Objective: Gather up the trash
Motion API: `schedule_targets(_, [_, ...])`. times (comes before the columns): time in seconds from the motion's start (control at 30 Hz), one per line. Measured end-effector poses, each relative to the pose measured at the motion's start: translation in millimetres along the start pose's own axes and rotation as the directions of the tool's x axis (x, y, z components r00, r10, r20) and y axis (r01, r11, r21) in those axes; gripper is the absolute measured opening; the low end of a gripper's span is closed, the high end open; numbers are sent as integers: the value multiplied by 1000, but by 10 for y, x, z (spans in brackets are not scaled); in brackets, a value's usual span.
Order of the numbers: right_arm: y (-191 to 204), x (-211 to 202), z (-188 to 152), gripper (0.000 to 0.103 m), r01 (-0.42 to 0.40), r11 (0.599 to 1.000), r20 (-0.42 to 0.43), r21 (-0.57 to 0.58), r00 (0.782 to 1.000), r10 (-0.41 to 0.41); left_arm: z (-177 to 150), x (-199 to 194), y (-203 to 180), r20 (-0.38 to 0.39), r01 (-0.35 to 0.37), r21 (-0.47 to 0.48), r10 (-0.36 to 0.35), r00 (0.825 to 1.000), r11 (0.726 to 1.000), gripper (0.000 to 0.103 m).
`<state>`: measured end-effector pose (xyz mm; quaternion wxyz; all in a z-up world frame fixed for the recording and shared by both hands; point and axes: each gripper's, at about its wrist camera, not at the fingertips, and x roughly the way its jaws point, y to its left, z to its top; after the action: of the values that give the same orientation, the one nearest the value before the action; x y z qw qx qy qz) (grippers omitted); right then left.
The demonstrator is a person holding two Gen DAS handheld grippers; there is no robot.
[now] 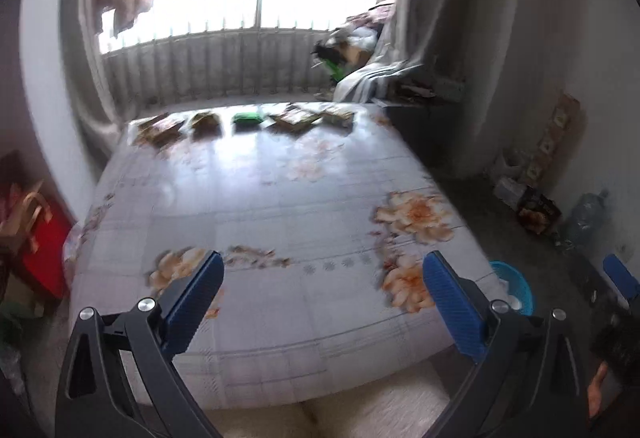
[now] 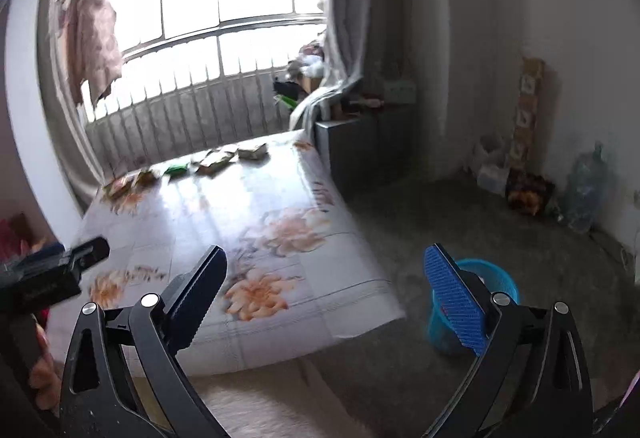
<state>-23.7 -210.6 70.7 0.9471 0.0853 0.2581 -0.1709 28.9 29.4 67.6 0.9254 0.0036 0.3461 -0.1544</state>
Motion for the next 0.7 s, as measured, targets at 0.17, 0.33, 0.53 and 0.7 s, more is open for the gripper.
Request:
schedule_targets(0.17, [399, 184, -172, 95, 41, 981, -108, -188, 992, -62, -214, 75, 66, -100, -67, -33, 63, 993, 997, 98])
schedule_targets(0.33, [487, 388, -318, 95, -3, 976, -262, -216, 964, -55, -374, 253, 53, -236, -124, -49, 109, 966, 991, 97])
schedule_targets(0.53, [428, 503, -377, 95, 1, 984, -340, -176, 938, -62, -348, 293, 67, -239, -190, -40, 175, 955, 981, 97])
schedule_targets(0.7, [412, 547, -396, 95, 17, 985, -346, -170, 935, -76, -328, 353, 44, -266, -191, -19, 179, 947, 981, 97])
